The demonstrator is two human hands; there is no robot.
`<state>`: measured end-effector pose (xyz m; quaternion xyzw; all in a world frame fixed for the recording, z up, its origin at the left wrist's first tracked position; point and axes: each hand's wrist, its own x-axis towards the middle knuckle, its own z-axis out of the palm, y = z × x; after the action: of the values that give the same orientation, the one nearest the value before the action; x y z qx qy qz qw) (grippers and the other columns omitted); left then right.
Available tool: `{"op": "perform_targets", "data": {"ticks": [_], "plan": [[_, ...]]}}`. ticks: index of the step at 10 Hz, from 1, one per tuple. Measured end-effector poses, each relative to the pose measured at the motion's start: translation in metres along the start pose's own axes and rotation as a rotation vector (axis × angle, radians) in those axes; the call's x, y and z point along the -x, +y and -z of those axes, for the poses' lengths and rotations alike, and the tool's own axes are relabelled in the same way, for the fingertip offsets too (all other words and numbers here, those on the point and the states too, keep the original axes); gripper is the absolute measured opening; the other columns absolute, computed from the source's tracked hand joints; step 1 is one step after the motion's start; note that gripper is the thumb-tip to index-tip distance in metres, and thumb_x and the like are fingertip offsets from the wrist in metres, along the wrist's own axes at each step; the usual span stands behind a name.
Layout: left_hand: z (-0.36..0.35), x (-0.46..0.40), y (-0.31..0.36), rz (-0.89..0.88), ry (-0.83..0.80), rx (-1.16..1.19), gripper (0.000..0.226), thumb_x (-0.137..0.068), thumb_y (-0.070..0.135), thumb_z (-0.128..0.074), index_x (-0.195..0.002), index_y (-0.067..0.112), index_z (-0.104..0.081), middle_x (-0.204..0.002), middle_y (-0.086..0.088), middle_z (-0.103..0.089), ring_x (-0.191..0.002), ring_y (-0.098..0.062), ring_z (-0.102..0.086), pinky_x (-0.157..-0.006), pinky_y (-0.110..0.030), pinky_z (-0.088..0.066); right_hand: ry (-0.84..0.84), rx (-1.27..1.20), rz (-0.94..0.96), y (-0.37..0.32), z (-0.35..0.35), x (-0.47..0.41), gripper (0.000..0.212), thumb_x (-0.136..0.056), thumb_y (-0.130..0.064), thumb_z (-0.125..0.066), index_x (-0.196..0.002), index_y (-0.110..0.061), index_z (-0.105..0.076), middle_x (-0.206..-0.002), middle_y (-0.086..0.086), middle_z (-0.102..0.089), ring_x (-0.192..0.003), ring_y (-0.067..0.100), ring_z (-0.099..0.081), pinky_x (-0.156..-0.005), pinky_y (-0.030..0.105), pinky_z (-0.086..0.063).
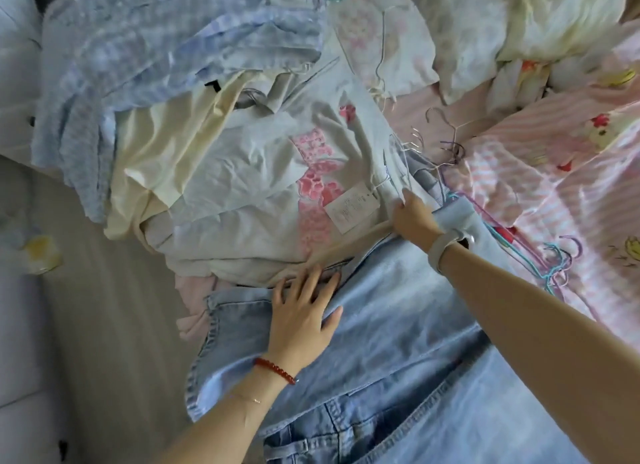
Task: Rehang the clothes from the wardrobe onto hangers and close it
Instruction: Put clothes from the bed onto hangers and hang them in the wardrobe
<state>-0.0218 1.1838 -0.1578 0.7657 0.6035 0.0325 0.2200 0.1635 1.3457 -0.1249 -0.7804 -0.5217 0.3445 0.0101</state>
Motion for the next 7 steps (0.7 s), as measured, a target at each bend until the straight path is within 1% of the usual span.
{"op": "perform_targets", "data": {"ticks": [1,2,3,4,5,6,7], "plan": [[-0.012,-0.004,-0.005,0.002,-0.003,0.03,0.046,-0.089,0.047,-0.035,-0.125,0.028,-0.056,-0.134,-0.005,-0.052,-0.124,-0.023,-0.049,-0.094,-0.047,-0.04,-0.044,0.058,-0.134,0.004,-0.018,-0.025,0.037,-0.096,-0.01,-0.033,-0.127,0.011,-0.04,-0.131,0.027,-0.044,-0.121,0.036,-0.042,-0.101,0.041,-0.033],[-0.019,-0.01,-0.008,-0.001,-0.03,0.039,0.045,-0.089,0.048,-0.035,-0.125,0.03,-0.056,-0.132,-0.003,-0.054,-0.122,-0.024,-0.05,-0.089,-0.044,-0.042,0.0,0.046,-0.244,0.008,-0.027,-0.038,0.044,-0.093,-0.022,-0.039,-0.13,0.002,-0.041,-0.133,0.023,-0.045,-0.124,0.037,-0.04,-0.104,0.043,-0.033],[-0.022,-0.011,-0.011,-0.017,-0.037,0.044,0.045,-0.089,0.049,-0.037,-0.124,0.03,-0.057,-0.13,-0.004,-0.055,-0.119,-0.026,-0.052,-0.085,-0.044,-0.045,0.08,0.001,-0.239,0.014,-0.032,-0.041,0.05,-0.089,-0.028,-0.042,-0.133,-0.003,-0.038,-0.134,0.019,-0.044,-0.128,0.038,-0.032,-0.106,0.048,-0.029],[-0.023,-0.012,-0.011,-0.02,-0.038,0.043,0.045,-0.089,0.049,-0.036,-0.125,0.03,-0.056,-0.13,-0.004,-0.055,-0.119,-0.027,-0.053,-0.084,-0.045,-0.047,0.074,-0.143,-0.247,0.018,-0.031,-0.04,0.04,-0.085,-0.024,-0.047,-0.12,-0.005,-0.049,-0.116,0.017,-0.055,-0.118,0.034,-0.044,-0.097,0.042,-0.039],[-0.02,-0.01,-0.01,-0.028,-0.057,0.04,0.047,-0.09,0.05,-0.034,-0.126,0.03,-0.055,-0.132,-0.005,-0.054,-0.12,-0.027,-0.051,-0.085,-0.046,-0.046,-0.018,-0.541,-0.31,0.016,-0.019,-0.04,0.009,-0.079,-0.016,-0.061,-0.086,-0.014,-0.057,-0.077,0.0,-0.056,-0.083,0.018,-0.056,-0.072,0.026,-0.047],[-0.015,-0.008,-0.009,-0.037,-0.046,0.041,0.047,-0.089,0.05,-0.034,-0.125,0.029,-0.057,-0.127,-0.004,-0.057,-0.116,-0.028,-0.054,-0.084,-0.046,-0.046,0.066,-0.503,-0.208,0.017,-0.012,-0.037,0.004,-0.086,-0.014,-0.054,-0.089,-0.015,-0.053,-0.071,-0.004,-0.049,-0.065,0.008,-0.046,-0.055,0.015,-0.039],[-0.007,-0.004,-0.008,-0.102,0.023,0.064,0.045,-0.089,0.048,-0.034,-0.118,0.028,-0.062,-0.113,0.001,-0.063,-0.1,-0.026,-0.061,-0.077,-0.046,-0.048,0.066,-0.405,0.02,0.007,-0.002,-0.03,0.017,-0.09,-0.007,-0.038,-0.078,-0.018,-0.044,-0.069,0.0,-0.05,-0.056,0.009,-0.042,-0.05,0.017,-0.036]]}}
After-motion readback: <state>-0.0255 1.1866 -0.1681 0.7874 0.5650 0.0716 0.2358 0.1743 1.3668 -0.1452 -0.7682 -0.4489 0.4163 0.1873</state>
